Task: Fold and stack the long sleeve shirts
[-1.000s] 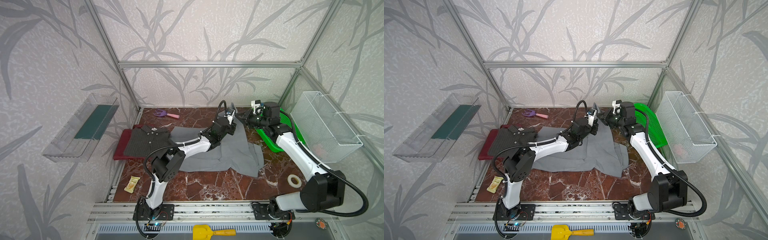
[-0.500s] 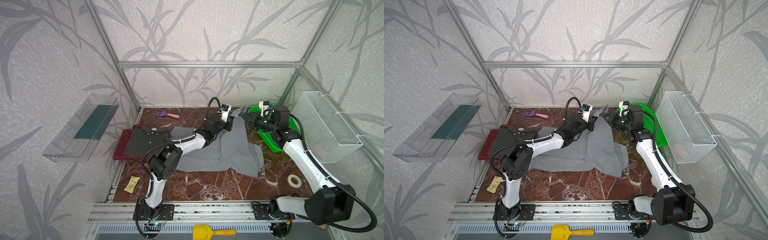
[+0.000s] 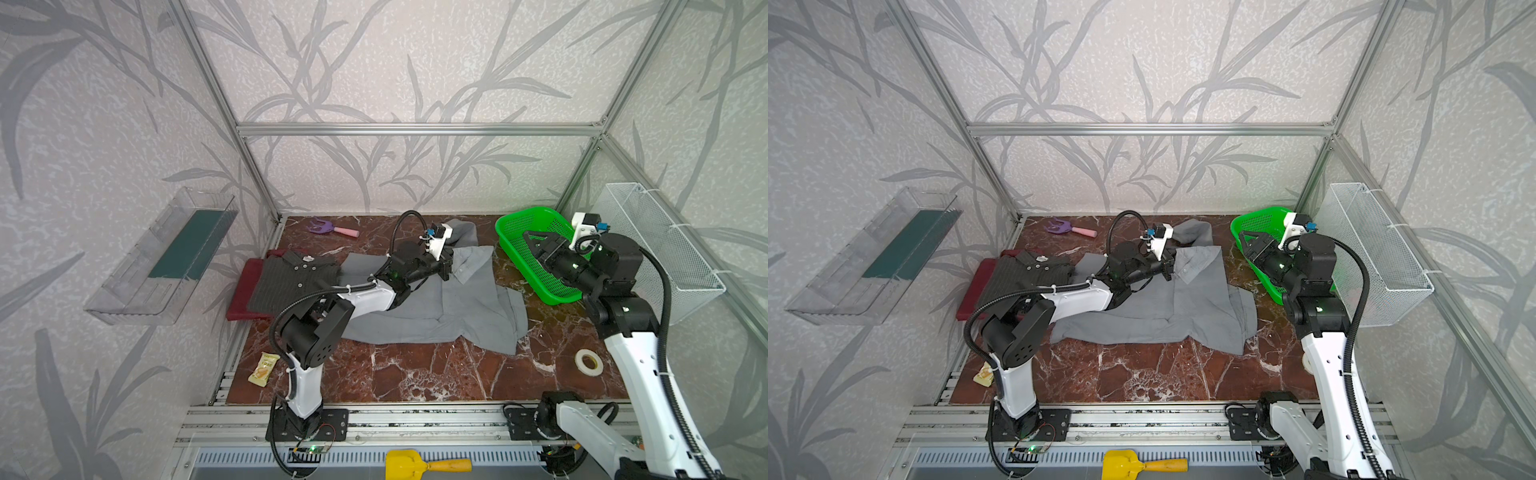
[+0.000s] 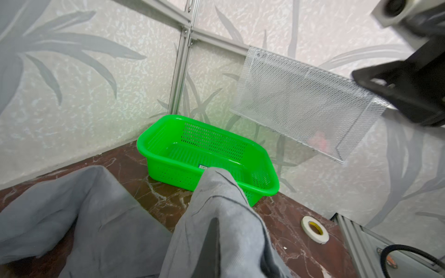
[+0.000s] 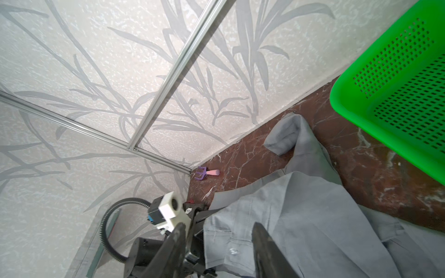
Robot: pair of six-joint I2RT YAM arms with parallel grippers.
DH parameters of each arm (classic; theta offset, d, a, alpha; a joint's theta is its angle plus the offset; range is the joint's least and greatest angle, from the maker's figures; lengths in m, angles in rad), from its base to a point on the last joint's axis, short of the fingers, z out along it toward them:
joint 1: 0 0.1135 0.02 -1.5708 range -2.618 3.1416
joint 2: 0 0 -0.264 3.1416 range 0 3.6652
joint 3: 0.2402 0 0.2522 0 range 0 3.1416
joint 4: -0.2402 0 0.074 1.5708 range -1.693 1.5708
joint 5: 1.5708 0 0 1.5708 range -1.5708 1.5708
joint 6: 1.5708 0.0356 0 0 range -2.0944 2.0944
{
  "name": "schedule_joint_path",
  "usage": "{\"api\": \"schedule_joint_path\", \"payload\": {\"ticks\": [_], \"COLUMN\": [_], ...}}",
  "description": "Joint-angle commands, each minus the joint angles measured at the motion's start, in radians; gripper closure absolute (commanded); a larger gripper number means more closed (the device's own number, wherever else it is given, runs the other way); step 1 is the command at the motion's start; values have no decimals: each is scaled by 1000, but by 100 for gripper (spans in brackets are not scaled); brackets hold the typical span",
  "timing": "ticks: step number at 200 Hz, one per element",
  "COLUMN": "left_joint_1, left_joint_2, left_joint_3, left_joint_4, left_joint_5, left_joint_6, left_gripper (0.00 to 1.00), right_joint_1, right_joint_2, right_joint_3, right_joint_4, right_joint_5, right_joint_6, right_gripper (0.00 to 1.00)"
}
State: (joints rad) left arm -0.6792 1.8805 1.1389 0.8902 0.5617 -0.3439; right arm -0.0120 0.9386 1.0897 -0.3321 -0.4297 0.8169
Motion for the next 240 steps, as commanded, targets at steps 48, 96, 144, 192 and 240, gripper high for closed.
{"api": "schedule_joint_path", "payload": {"ticks": [48,96,144,192,240], "left_joint_1": [7,44,80,187,309], "left_joint_2": [-262,-445,-579,-675,-554], "left_joint_3": [-178,-341,-359,-384,-353], "left_joint_4": [65,-9,-381,-618,-495], "left_joint_5": [200,352,473,437,439], "left_joint_6": [-158,-216,-8,219,195], "left_gripper": [100,100,100,100,100], "right_joint_1": [-3,-2,4,106,195], "right_joint_2": [37,48,70,61,121], "right_joint_3": [-131,-238,-328,-352,-373], "right_joint_4": [-142,-152,-79,-32,27], "right_joint_5": [-3,-5,-31,25,50], "right_joint_6": [-56,-69,-42,-60,-38], "right_gripper": [53,52,53,54,54]}}
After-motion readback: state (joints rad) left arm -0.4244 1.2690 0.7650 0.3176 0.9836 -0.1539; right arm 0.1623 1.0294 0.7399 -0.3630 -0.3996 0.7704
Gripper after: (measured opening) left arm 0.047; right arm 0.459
